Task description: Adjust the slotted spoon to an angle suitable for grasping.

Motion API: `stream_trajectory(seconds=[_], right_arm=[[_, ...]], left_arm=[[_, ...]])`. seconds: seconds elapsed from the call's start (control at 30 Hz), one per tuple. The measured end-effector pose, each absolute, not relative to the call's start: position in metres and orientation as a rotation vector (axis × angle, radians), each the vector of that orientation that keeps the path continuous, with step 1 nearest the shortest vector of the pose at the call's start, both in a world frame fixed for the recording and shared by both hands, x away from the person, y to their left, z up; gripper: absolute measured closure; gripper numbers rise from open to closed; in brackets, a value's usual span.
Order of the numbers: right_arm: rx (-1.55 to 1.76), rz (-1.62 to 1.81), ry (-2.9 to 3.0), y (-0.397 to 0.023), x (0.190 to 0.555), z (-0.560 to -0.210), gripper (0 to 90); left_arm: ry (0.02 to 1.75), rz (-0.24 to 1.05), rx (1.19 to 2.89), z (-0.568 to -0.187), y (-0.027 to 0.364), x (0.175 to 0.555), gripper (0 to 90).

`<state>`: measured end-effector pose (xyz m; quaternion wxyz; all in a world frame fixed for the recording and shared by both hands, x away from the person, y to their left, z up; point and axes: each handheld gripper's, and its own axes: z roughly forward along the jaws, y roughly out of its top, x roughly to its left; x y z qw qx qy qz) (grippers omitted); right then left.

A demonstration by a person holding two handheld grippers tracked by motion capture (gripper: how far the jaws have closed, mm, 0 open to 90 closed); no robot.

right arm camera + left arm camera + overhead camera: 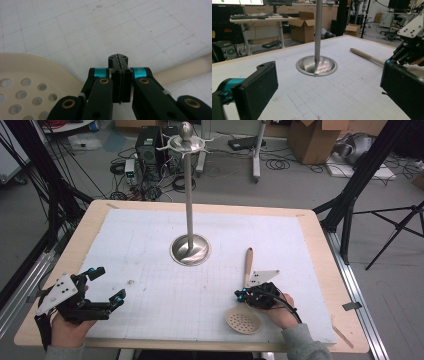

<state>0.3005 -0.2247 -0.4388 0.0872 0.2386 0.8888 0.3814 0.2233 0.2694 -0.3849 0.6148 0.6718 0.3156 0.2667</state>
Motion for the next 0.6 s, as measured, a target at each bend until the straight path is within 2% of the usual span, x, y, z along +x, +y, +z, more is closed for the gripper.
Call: stream_trajectory(seconds=[0.6], right_arm=[[0.756,1.251,2.569,-0.289,0.286,-0.436,90.0]], left_arm=[[0.723,0.603,1.566,-0.387,0.263,0.226,1.8]])
